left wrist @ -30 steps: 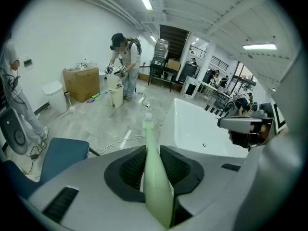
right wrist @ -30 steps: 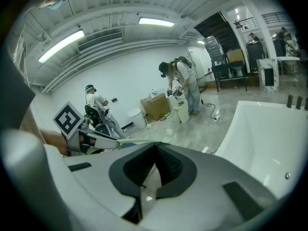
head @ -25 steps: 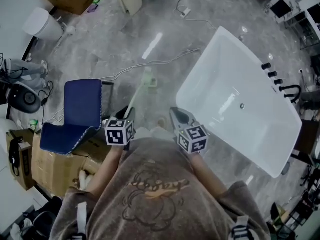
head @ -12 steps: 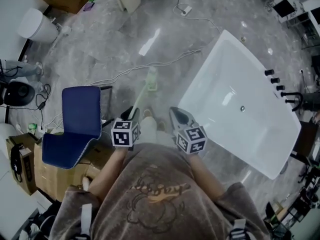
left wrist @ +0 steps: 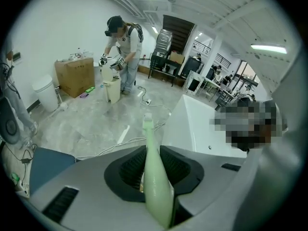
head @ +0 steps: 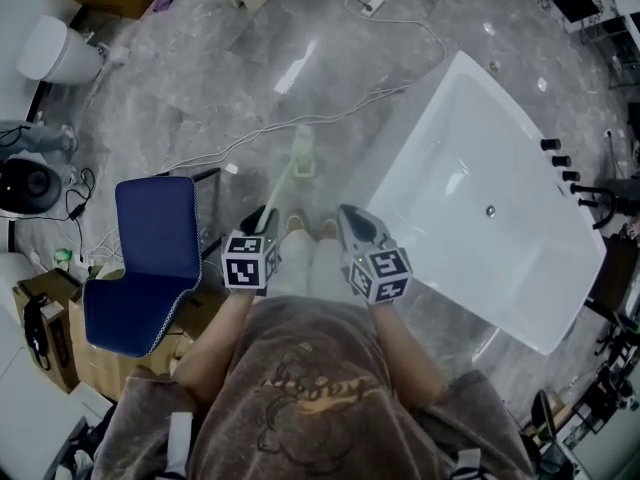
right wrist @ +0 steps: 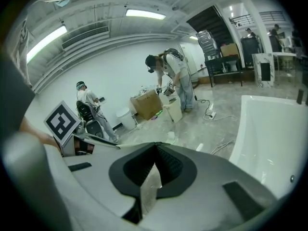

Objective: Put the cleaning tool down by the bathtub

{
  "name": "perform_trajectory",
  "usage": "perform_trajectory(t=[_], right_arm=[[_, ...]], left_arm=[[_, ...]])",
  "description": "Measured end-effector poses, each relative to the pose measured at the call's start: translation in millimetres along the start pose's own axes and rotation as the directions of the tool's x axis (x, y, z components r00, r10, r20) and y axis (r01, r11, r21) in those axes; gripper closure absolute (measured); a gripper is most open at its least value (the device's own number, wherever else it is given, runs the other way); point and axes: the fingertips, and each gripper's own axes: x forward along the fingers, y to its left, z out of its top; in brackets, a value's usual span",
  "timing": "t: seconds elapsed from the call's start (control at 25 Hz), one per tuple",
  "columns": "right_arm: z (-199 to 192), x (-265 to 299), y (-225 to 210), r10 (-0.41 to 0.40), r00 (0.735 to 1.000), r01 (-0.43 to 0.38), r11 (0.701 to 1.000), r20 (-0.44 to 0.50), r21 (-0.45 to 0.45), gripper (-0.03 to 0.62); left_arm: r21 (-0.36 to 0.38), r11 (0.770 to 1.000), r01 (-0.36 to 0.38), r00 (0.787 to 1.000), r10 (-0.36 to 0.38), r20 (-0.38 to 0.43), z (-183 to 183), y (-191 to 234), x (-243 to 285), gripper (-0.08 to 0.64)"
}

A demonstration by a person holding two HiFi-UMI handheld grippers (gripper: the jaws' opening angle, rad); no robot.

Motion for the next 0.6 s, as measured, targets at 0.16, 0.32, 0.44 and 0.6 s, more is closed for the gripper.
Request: perform_trajectory(t=[0.16,0.32,0.44,0.6], right_arm=[[-3,18,-17,0.008,1.0,-0.008,1.0,-0.012,0.02,0.592],[-11,30,-34,0.021,0.999,-0.02,1.0,-0.036,0.022,0.592],[-17,42,-45,0.019,0.999,-0.017,0.999,-0.049,0.032,0.592],[-21,56,-53,0.015,0.999,-0.014,0.999,-0.045,0.043,0.592]], left_arm=[[-0.006,1.0,-0.006,1.0,0.006,-0.021,2,-1,22,0.46],[-0.022,1.0,-0.015,0.999,0.014,-0.039,0,-5,45,0.46],[-0.037,0.999,-0.027,0.998,0.025,-0.053,-6,1,65,0.462],[-0.056,0.997,-0.045,0.995,0.04,-0.088,-23,14,96,0.462]])
